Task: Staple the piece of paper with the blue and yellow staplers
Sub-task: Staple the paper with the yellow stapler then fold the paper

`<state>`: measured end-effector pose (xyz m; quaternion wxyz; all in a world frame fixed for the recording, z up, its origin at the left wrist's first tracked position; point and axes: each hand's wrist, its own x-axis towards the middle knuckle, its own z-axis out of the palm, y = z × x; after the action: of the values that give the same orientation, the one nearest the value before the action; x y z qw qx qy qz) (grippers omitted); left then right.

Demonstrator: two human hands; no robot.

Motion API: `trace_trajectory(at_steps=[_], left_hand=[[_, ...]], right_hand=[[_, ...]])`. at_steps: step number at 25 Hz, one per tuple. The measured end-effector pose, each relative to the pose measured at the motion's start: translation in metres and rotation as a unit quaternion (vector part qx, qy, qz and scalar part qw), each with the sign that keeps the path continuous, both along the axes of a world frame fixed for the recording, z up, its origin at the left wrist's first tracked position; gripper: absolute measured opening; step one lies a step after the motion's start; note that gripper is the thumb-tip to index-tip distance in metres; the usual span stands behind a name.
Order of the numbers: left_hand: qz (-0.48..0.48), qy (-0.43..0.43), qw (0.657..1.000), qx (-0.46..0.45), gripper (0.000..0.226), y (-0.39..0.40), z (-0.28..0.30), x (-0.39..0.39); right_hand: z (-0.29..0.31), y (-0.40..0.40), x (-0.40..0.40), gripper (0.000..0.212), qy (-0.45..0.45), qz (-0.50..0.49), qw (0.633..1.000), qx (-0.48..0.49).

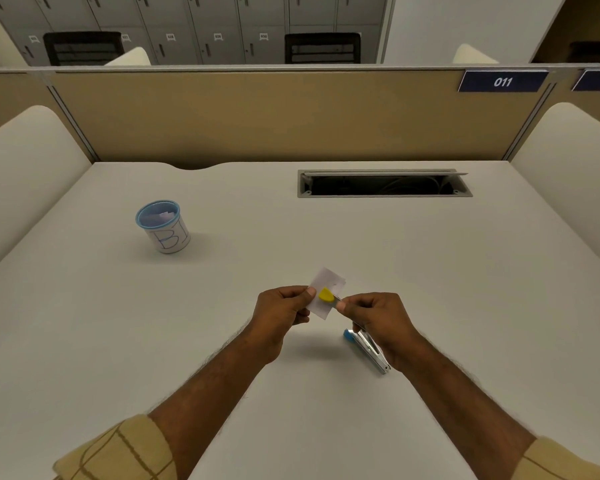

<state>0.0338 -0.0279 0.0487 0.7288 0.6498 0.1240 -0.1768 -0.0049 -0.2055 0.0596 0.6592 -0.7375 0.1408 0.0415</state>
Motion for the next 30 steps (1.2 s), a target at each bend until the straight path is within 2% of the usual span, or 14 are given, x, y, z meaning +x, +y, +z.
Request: trace_trajectory(at_steps=[3, 5, 13, 19, 24, 27, 30], left_hand=[[-0.066, 0.012, 0.998, -0.007, 0.039, -0.001, 0.003, -0.002], [-0.092, 0.019, 0.995, -0.015, 0.04, -0.004, 0.005, -0.004], [-0.05, 0.064, 0.995, -0.058, 0.033, -0.008, 0.005, 0.0], [-0.083, 0.103, 0.986, -0.098, 0.041, -0.004, 0.005, 0.001], [0.006, 0.119, 0.985, -0.124, 0.034, -0.003, -0.001, 0.002], [0.014, 0.127, 0.983, -0.128, 0.035, 0.0, -0.001, 0.002], [0.013, 0.121, 0.985, -0.121, 0.04, 0.003, 0.0, 0.002]], right_hand=[[-0.001, 0.001, -0.002, 0.01, 0.001, 0.012, 1.0, 0.002], [-0.001, 0.003, -0.003, 0.012, -0.001, 0.028, 1.0, -0.005], [-0.002, 0.003, -0.003, 0.012, -0.006, 0.041, 0.999, -0.009], [-0.004, 0.0, -0.005, 0.016, 0.029, 0.048, 0.997, 0.045], [-0.008, -0.014, -0.004, 0.017, 0.066, 0.05, 0.994, 0.066], [-0.014, -0.029, -0.001, 0.015, 0.07, 0.018, 0.995, 0.072], [-0.023, -0.045, 0.003, 0.017, 0.066, -0.05, 0.996, 0.031]])
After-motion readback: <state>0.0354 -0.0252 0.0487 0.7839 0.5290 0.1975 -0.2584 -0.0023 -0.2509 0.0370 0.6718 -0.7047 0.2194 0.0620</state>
